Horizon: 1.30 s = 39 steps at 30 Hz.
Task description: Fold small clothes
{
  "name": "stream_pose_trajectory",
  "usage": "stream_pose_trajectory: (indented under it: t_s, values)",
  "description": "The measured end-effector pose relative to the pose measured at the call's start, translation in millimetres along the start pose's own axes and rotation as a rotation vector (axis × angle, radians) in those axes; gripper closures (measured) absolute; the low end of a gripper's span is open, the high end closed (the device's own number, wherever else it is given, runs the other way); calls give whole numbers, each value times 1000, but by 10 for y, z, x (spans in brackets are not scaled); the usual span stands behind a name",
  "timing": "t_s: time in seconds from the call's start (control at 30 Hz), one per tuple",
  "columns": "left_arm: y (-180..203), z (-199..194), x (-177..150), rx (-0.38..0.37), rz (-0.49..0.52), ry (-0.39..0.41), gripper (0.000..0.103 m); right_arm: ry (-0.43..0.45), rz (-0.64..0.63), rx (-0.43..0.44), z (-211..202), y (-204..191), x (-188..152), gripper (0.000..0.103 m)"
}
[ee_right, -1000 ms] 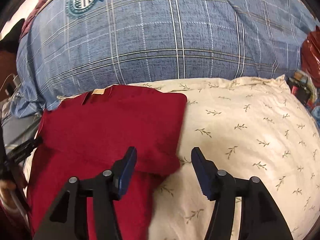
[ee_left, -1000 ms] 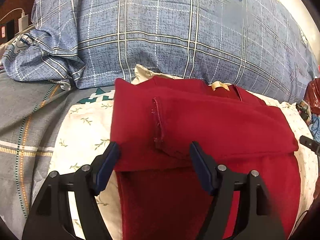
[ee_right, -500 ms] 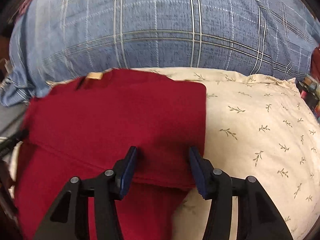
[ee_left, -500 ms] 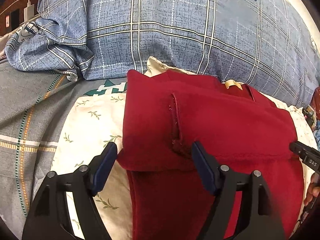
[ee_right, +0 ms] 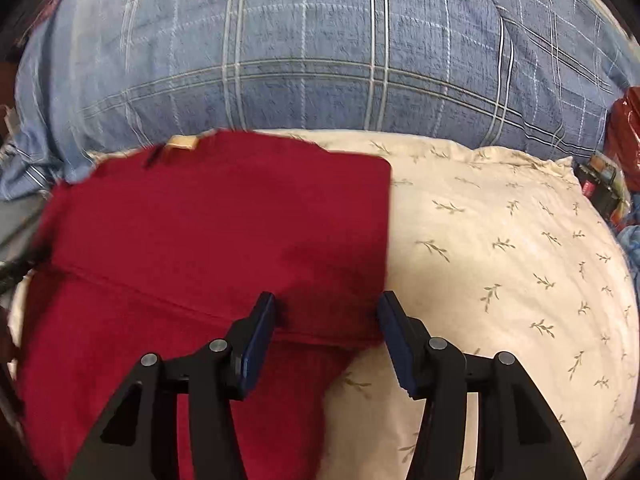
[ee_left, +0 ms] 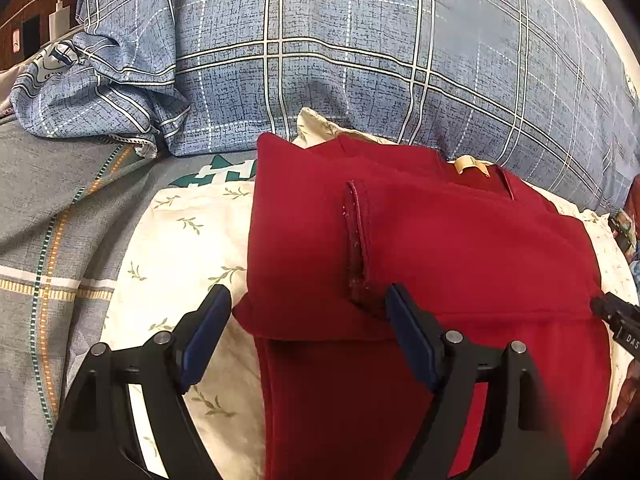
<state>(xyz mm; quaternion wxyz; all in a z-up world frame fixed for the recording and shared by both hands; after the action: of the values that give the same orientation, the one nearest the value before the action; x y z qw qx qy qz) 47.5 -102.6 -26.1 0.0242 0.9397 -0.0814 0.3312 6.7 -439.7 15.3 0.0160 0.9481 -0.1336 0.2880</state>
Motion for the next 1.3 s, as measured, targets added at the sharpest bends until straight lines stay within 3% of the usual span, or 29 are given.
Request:
stream_pose_trajectory:
  t_s: [0.13, 0.73, 1.2, 1.3]
  values:
    - [28, -99, -63, 4, 7, -10, 23, 9, 59, 65, -193, 36, -9, 48]
    - [79, -759, -614, 37, 27, 8, 23, -48, 44, 192, -641, -129, -725, 39]
    - [160, -600, -928, 3, 11, -92, 23, -70, 46, 217, -709, -255, -899, 34]
    - [147, -582, -952, 10, 4, -98, 16, -52, 49, 208, -693, -241, -858, 34]
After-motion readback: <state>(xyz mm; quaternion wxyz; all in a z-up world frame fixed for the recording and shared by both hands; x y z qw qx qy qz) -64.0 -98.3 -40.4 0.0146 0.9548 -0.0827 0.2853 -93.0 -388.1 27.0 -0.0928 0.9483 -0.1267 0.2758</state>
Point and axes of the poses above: each gripper's, at about its wrist camera, not at the fingertips, and z roughly the way its jaws point, y to its right, x to its top, the point moved 7 cm from there along z, roughly the way its jaws point, and after that the axes turned 9 degrees about z, right-handed, at the moved point
